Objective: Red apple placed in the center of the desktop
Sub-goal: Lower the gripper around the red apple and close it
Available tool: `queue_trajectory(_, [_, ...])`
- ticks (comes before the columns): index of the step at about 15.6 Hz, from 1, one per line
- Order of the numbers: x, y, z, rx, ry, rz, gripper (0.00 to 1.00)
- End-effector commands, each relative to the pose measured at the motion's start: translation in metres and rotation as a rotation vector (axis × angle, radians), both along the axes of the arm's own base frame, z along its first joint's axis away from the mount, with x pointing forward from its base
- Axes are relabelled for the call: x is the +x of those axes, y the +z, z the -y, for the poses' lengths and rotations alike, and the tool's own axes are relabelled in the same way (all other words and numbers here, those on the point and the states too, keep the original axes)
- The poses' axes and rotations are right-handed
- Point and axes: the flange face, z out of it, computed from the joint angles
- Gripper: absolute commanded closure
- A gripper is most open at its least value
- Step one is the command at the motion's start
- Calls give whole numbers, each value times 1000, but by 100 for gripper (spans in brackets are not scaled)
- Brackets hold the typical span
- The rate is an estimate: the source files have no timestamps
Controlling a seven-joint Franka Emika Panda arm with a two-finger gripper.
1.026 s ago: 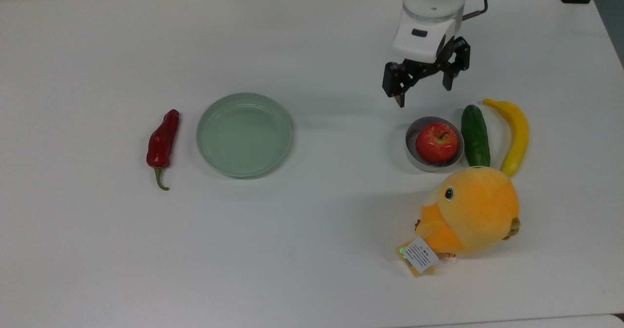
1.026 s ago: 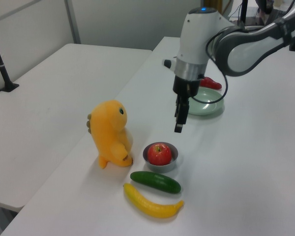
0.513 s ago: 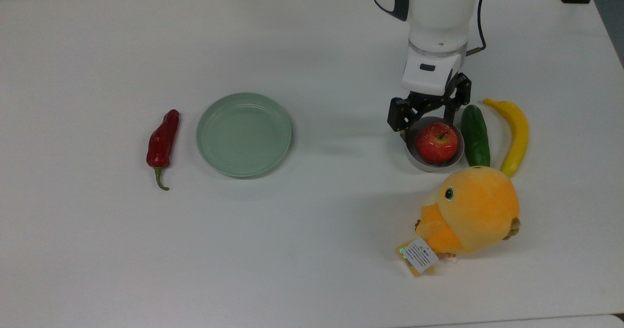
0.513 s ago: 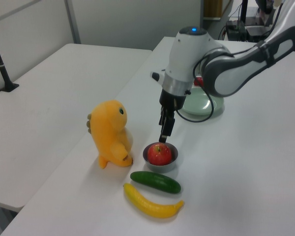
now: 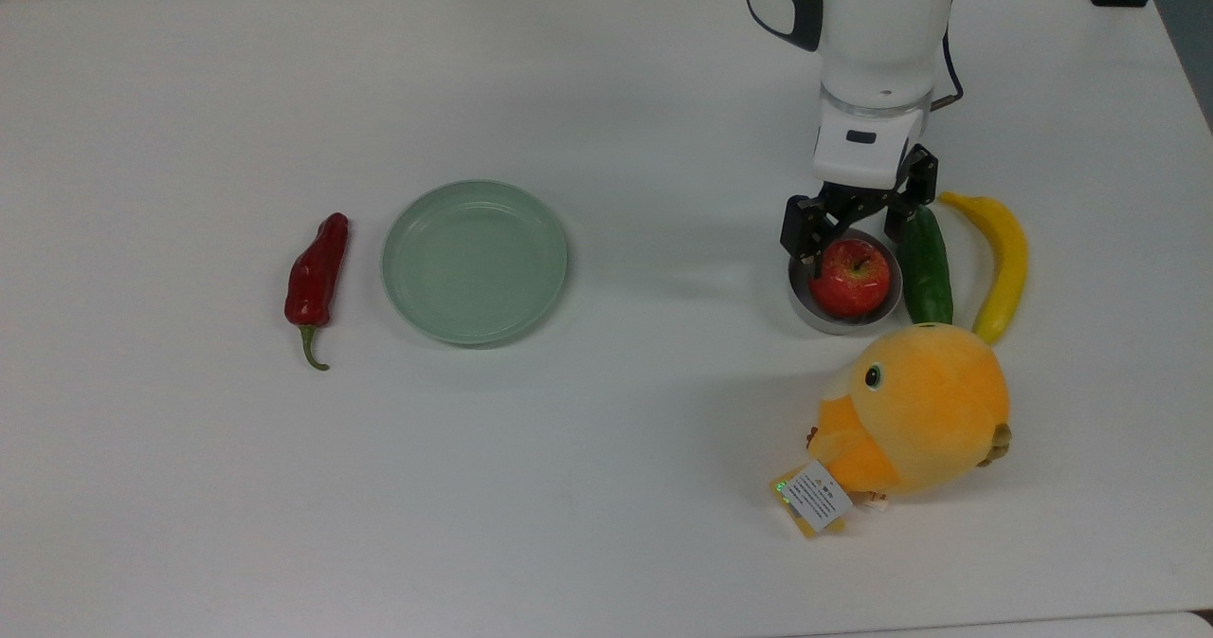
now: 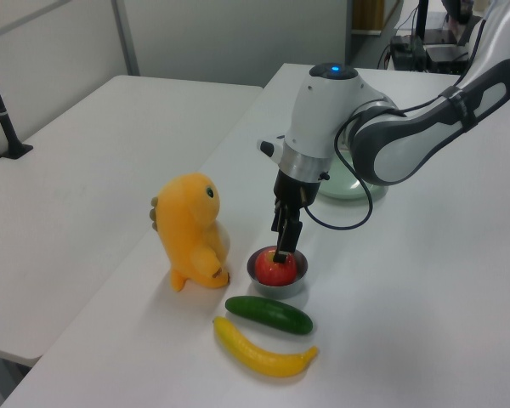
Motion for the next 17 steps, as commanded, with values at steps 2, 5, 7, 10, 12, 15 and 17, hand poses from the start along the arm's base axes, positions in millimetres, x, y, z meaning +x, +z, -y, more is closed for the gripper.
queue_trajectory(2, [7, -22, -11, 14, 10, 33, 0])
queue_trajectory(5, [7, -30, -21, -16, 46, 49, 48])
queue_trajectory(7, [8, -31, -19, -26, 46, 50, 68])
queue_trajectory(10, [9, -27, -20, -11, 4, 49, 82])
queue_trajectory(12, [9, -26, -20, -11, -15, 52, 82])
queue_trajectory(15, [9, -13, -15, -9, -21, 67, 80])
queue_trajectory(17, [4, 9, -10, -3, -17, 87, 80])
